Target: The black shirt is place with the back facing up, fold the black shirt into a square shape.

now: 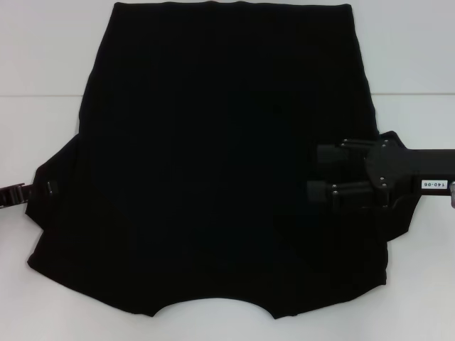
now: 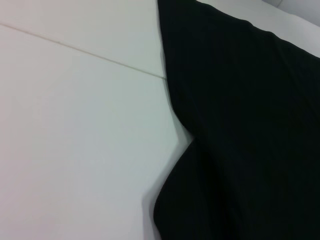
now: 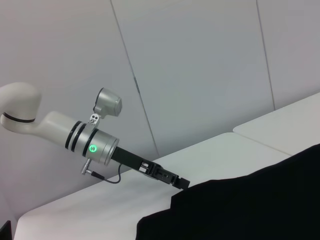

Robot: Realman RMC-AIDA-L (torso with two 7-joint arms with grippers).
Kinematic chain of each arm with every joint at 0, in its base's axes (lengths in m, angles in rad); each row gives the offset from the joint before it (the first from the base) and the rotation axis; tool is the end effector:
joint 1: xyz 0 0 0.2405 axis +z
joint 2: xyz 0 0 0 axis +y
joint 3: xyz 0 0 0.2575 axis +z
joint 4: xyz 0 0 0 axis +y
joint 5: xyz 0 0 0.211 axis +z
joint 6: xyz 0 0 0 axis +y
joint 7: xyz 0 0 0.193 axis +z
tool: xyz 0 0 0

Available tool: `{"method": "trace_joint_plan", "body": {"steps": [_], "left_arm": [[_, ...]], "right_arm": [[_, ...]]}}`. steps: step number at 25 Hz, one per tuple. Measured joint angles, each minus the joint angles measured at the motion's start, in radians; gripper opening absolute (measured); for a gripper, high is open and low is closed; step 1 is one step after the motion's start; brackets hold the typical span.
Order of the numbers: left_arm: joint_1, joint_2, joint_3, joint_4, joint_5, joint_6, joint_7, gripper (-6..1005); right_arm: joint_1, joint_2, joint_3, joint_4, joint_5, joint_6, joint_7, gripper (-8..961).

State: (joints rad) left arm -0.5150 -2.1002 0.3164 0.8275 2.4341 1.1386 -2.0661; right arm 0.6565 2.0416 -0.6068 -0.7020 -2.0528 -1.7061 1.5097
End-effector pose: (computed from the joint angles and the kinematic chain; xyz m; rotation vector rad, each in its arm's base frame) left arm -0.3795 0.3838 0.0329 -1.8464 -1.4775 -0.3973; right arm 0.1995 0.3667 -0.0146 -2.8312 0.5725 0.7770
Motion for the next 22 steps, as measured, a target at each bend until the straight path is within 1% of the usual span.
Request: {"method": "trace_joint_plan", "body": {"steps": [17,22], "left_arm": [[0.001,-0.006,0.001,-0.016,0.019,-0.009,0.000,745],[-0.001,-0.003,-0.002,-0.014,0.026,-0.012,0.000,739]], "right_arm": [[0.003,-0.002,0.002,-0.005,0.012,0.001,0.001,914],[0.003,-0.001,0.002,-0.009,0.017,-0.009,0.006,912]]}}
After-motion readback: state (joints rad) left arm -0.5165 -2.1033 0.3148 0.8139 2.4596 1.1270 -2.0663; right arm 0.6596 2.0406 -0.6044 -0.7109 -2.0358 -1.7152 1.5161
